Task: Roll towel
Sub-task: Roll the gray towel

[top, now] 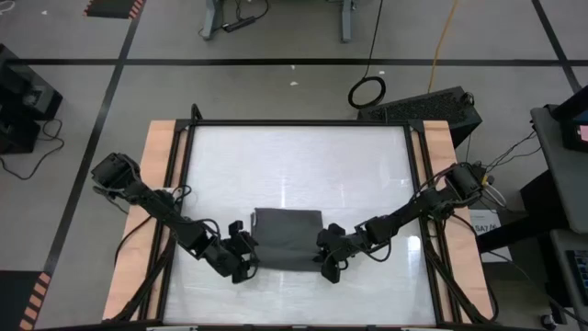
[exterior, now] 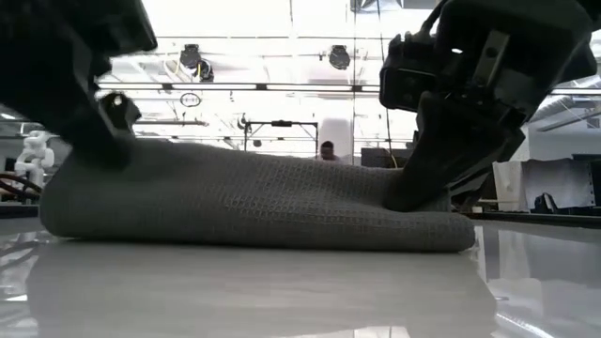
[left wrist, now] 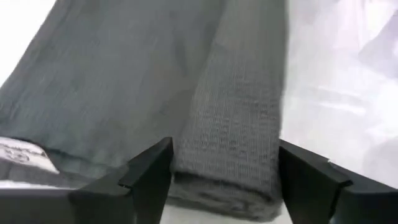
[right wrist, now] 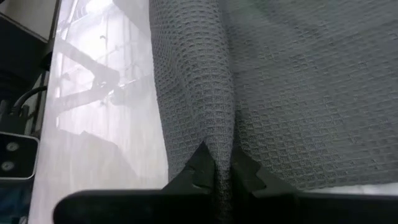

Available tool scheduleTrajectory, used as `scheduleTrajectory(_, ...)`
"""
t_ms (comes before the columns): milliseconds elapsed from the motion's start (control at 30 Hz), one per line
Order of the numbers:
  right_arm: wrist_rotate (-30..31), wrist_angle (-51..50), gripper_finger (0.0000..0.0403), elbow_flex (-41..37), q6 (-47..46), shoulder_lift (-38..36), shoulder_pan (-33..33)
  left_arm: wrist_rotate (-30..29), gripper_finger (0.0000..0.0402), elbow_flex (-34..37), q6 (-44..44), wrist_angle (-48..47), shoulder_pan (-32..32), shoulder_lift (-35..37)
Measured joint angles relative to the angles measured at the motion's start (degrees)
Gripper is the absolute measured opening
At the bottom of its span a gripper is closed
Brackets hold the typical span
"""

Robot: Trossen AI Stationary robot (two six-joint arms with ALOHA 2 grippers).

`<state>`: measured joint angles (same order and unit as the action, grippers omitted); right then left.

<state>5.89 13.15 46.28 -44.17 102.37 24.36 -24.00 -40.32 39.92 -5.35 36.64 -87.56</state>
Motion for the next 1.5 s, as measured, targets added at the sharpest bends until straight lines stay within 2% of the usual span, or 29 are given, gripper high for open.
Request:
scheduleTrajectory(200,-1.4,0.0,0.0004,0.0,0.3,0.0,-0.1,0.8,0.0216,-3.1,-3.9,0.3,0.9,1.8)
scheduleTrajectory(600,-1.7,-0.1,0.0004,0.0,1.2,0.0,-0.1,-0.6,0.0210,-3.7,-9.3,-1.8,1.1,-0.3)
scheduleTrajectory(833,-1.7,-0.3,0.0004,0.0,2.5,0.0,-0.1,1.6,0.0210,-3.7,-5.4,-1.7,-0.4,-3.8)
scheduleTrajectory(967,-1.7,-0.5,0.0004,0.0,3.7,0.0,-0.1,6.1,0.0210,-3.7,-2.0,-1.8,-1.6,-5.1)
scheduleTrajectory(1100,-1.7,-1.0,0.0006,0.0,4.4,0.0,-0.1,7.5,0.0210,-3.7,0.2,-3.0,-1.8,-5.3)
scheduleTrajectory(1300,-1.6,-3.1,0.0046,1.1,4.4,0.0,-0.1,7.7,0.0206,-3.7,-0.2,-3.3,-1.7,-5.3)
scheduleTrajectory(1500,-0.2,-14.9,0.0122,7.6,8.0,0.0,0.0,8.9,0.0166,-3.7,0.2,-4.7,-1.7,-5.3)
